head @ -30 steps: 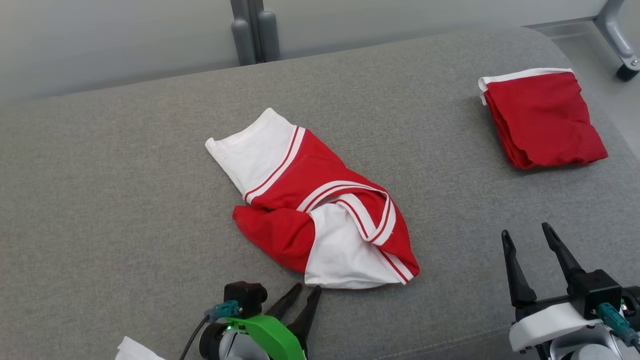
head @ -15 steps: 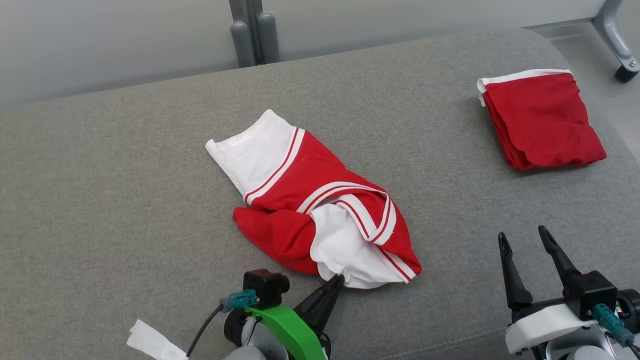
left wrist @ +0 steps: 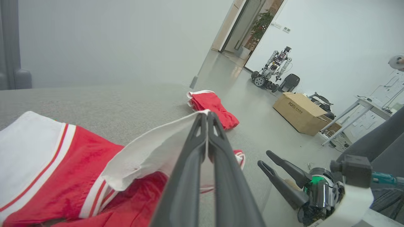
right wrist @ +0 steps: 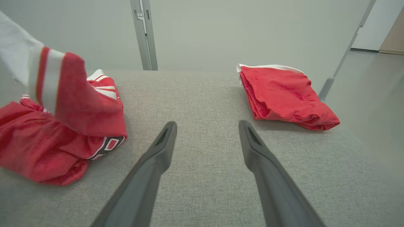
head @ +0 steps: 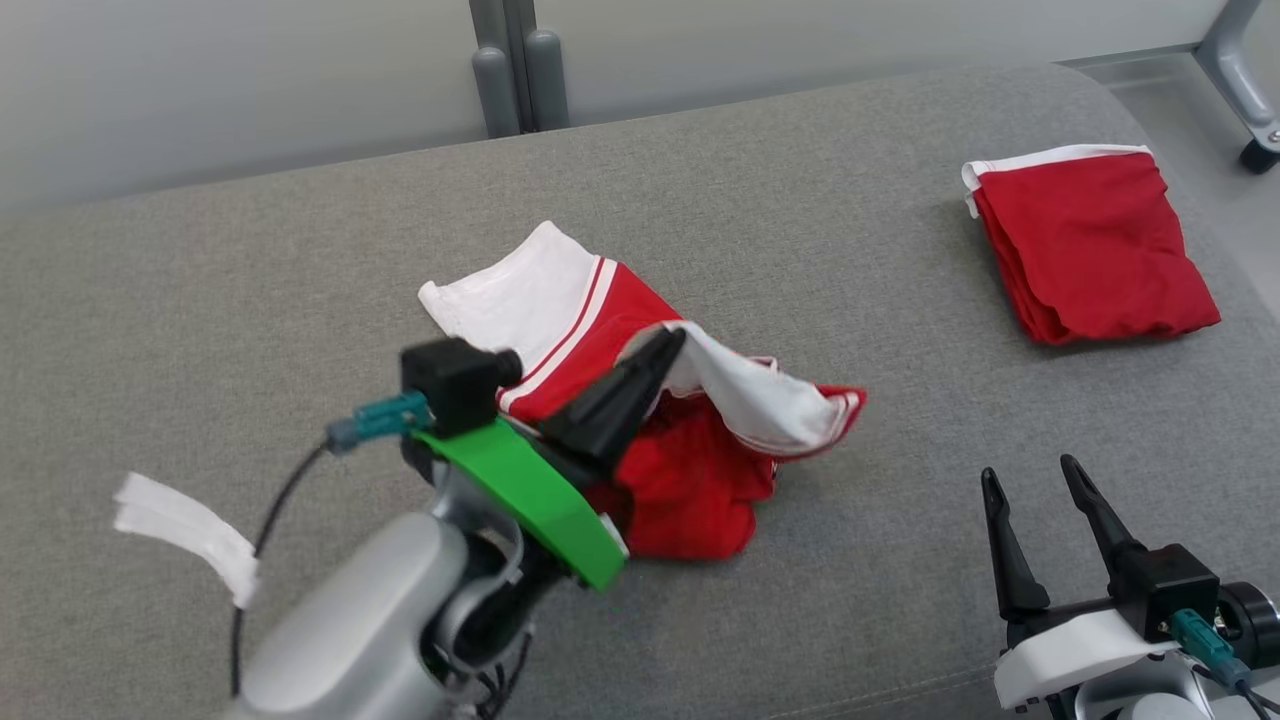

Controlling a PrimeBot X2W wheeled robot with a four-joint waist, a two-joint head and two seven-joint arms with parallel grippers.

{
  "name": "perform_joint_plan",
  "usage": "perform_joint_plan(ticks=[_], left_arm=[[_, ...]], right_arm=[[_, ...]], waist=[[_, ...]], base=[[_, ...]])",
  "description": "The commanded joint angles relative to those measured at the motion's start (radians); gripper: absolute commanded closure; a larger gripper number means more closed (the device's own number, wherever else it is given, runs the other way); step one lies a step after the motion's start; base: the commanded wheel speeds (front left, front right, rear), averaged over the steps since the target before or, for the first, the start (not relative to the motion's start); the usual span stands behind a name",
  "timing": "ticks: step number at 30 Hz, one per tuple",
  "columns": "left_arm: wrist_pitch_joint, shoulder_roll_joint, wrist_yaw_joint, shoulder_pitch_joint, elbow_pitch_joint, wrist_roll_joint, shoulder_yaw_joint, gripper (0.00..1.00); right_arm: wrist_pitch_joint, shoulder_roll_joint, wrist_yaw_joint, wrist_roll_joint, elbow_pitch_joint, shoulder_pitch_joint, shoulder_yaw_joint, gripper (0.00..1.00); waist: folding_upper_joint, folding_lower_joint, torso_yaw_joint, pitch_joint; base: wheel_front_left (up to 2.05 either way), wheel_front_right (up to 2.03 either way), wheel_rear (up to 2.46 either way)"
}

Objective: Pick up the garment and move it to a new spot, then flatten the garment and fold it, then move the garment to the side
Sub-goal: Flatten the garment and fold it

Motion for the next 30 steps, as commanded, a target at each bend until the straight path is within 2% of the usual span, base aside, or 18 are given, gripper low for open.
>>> perform_joint_plan(ticks=[1,10,16,19,22,30], left_arm=[[0.026,0.039,0.013,-0.054,-0.031,-0.016,0.035,1.00],[0.174,0.213,0.068,-0.213,-0.155,-0.084,0.193,1.00],[0.251,0.270,0.093,-0.320,-0.166,-0.097,0.245,1.00],[0.286,0.265,0.105,-0.384,-0.155,-0.113,0.262,1.00],[0.316,0.236,0.115,-0.460,-0.136,-0.119,0.258,1.00],[0.356,0.117,0.128,-0.689,0.004,-0.052,0.201,1.00]], right_arm=[[0.000,0.001,-0.001,0.006,0.002,-0.011,0.003,0.00],[0.000,0.014,-0.001,0.009,0.006,-0.020,-0.007,0.00],[0.000,0.029,-0.001,0.006,0.008,-0.036,0.003,0.00],[0.000,0.035,-0.001,0.010,0.009,-0.046,0.003,0.00],[0.000,0.038,-0.001,0.011,0.013,-0.051,0.005,0.00],[0.000,0.046,-0.001,0.018,0.025,-0.092,0.038,0.00]], waist=[[-0.0001,0.0000,-0.004,-0.001],[-0.0001,0.0000,-0.026,-0.002],[-0.0001,0.0000,-0.037,0.008],[-0.0001,0.0000,-0.037,0.016],[-0.0001,0.0000,-0.036,0.019],[-0.0001,0.0000,-0.074,0.024]], base=[[0.00,0.00,0.00],[0.00,0.00,0.00],[0.00,0.00,0.00],[0.00,0.00,0.00],[0.00,0.00,0.00],[0.00,0.00,0.00]])
